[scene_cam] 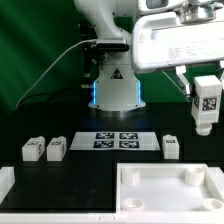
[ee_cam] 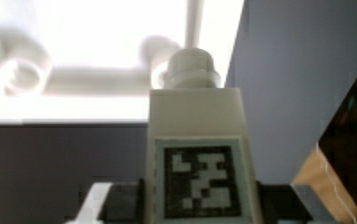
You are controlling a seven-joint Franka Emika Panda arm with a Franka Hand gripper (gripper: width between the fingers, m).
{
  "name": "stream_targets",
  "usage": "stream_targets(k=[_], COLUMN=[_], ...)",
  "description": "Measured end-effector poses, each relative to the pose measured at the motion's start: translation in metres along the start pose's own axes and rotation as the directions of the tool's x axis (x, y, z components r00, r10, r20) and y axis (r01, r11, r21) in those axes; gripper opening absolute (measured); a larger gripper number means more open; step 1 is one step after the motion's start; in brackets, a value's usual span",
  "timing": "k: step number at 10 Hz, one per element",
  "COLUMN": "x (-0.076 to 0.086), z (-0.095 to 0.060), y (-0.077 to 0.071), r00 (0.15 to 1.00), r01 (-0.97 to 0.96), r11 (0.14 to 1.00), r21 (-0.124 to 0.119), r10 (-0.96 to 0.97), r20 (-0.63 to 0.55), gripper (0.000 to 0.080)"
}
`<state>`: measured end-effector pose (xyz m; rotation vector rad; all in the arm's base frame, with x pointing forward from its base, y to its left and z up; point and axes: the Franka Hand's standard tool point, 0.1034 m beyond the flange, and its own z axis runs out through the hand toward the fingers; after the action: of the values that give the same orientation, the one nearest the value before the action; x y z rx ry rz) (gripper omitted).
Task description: Assemble one leg
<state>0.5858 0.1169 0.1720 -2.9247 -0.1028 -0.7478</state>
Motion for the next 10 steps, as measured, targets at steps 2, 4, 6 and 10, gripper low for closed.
stream_targets(k=[2,4,6,10], x=[-0.003,-0.005,-0.003,0.004], z=[0.002,0.003,0.012,0.051], y=[-0.005,-0.004,0.003,0.019], r00=[0.989,0.990,0.991,0.989], r01=[0.003,0.008,0.027,0.042], r11=[1.000,1.000,1.000,0.999], r21=[0.015,0.012,0.000,-0.031], r10=[-0.001,-0.006,-0.027,-0.046], r20=[-0.147,-0.142,-0.133,-0.141], gripper=[0.0291,0.0291,0.0291,0.0291])
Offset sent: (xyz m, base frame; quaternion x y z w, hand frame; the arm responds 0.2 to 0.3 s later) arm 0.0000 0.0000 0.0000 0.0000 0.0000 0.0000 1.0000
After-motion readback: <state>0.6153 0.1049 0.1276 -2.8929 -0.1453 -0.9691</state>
